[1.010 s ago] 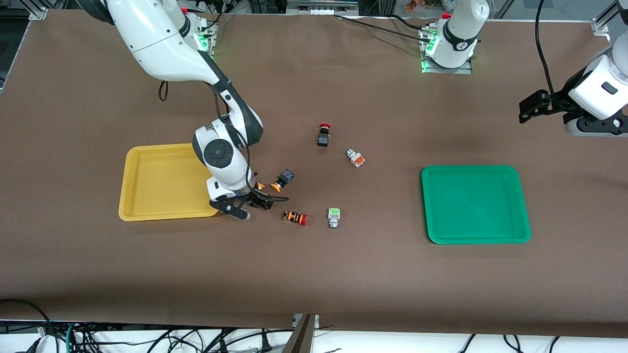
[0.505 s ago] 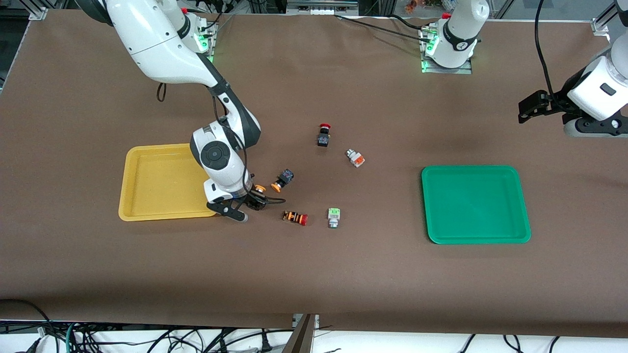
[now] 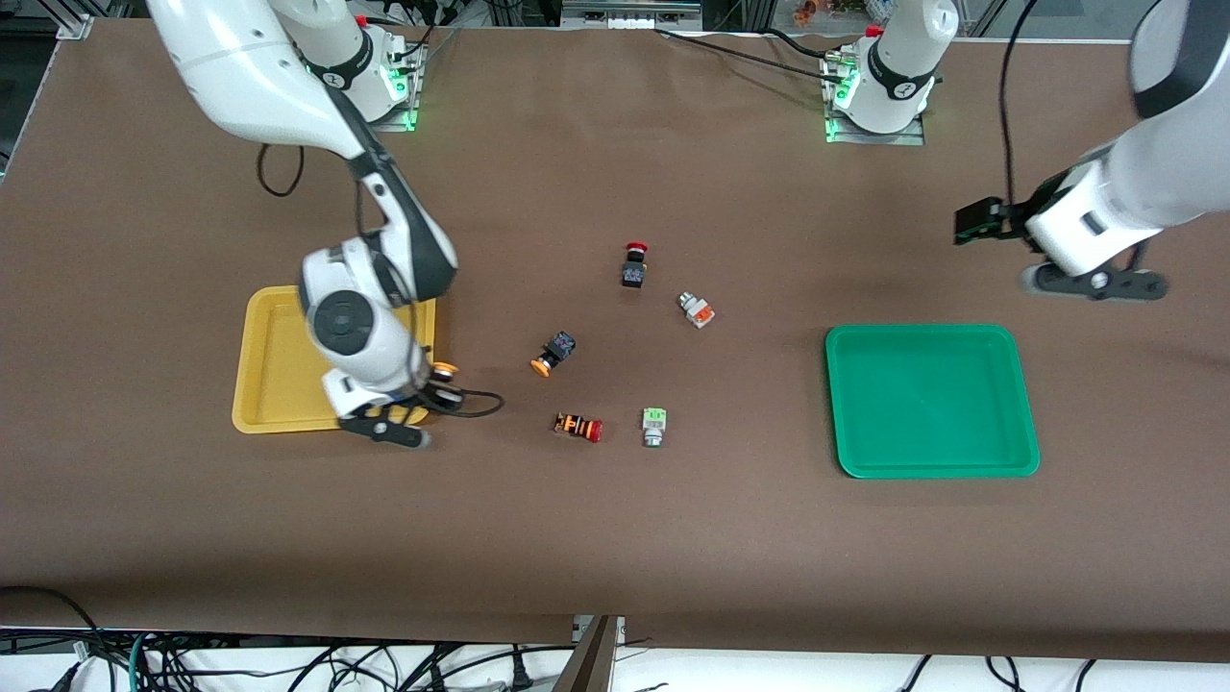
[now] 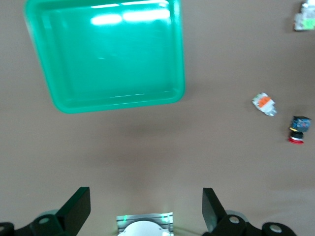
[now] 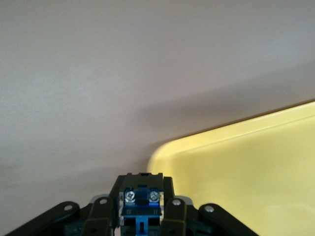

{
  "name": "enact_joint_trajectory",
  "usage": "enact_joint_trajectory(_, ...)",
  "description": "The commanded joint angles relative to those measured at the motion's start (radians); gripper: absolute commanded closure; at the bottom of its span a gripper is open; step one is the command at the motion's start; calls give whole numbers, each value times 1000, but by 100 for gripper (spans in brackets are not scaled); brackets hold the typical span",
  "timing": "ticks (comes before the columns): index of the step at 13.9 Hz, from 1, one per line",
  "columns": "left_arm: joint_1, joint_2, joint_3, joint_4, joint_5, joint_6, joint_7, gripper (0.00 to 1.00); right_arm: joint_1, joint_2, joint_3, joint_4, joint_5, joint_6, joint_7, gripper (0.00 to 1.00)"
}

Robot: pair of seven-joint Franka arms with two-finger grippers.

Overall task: Place green and yellow buttons in trays
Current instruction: 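Place the blue button in the yellow tray while the left gripper reaches the green button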

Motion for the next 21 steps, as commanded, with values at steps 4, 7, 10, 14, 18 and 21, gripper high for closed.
enact_joint_trajectory(4,-115,283,-30,183,-18,170,-44,0,-141,-107,8,-131,22,-4,-252,100)
enact_joint_trajectory(7,-170,427,-30,287,-18,315,-132,0,-202,-138,8,-283,22,164,-342,100)
enact_joint_trajectory(10,-253,527,-28,300,-13,510,-204,0,-234,-170,6,-366,22,207,-391,100)
enact_joint_trajectory(14,-372,664,-17,300,40,797,-413,0,-300,-175,6,-460,22,324,-505,100)
enact_joint_trajectory(18,-467,741,22,298,72,942,-472,0,-325,-176,6,-466,23,327,-548,37)
enact_joint_trajectory(21,-598,808,143,318,91,986,-548,0,-323,-182,6,-457,23,323,-542,2)
